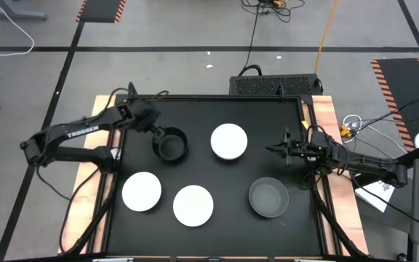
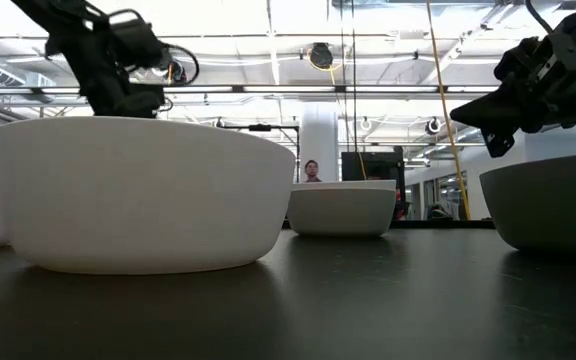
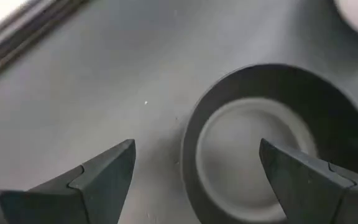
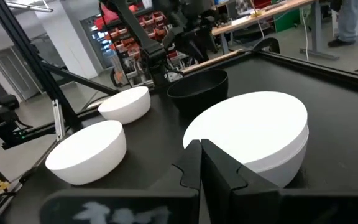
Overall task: Nest bowls inside each other
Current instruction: Stack the black bowl on the white bowl
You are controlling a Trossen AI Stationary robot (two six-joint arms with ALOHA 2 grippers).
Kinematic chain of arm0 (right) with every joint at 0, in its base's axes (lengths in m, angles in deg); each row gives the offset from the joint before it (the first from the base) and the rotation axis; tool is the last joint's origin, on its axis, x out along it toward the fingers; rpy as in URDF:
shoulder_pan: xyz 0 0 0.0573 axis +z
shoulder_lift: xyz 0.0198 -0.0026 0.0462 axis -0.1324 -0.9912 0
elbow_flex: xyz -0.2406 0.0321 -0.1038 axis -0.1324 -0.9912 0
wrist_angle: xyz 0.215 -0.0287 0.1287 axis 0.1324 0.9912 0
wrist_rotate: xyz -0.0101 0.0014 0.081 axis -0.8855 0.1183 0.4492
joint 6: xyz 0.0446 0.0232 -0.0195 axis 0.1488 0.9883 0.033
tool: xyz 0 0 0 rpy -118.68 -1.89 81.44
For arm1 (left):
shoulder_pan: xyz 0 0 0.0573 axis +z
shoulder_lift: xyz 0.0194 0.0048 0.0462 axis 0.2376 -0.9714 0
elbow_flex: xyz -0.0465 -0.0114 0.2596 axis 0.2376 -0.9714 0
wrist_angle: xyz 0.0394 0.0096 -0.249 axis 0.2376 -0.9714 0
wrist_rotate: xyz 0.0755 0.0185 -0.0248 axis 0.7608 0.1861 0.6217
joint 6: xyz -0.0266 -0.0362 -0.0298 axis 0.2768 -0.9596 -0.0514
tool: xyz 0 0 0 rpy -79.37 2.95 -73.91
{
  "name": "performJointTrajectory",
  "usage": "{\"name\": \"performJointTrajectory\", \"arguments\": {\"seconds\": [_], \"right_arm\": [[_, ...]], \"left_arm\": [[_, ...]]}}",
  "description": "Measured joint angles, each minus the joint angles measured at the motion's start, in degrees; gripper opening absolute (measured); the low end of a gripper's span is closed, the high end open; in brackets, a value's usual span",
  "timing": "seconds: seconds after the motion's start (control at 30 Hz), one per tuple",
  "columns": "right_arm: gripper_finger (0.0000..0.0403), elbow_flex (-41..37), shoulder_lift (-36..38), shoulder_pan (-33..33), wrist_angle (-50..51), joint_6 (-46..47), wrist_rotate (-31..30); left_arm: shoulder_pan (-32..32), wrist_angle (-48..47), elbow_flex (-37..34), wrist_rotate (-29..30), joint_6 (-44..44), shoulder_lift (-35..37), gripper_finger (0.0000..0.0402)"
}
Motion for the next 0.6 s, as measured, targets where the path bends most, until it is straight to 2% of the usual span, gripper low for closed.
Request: {"name": "performJointTrajectory", "arguments": {"seconds": [0.23,0.6], "right_arm": [[0.0,0.0,-0.61,0.02,0.23,0.0,0.04],[0.0,0.0,-1.84,0.02,0.37,0.02,0.08]], "left_arm": [[0.69,-0.14,0.0,-4.63,1.59,-4.4,0.0347],[0.55,1.29,0.0,-6.48,1.79,-10.26,0.034]]}}
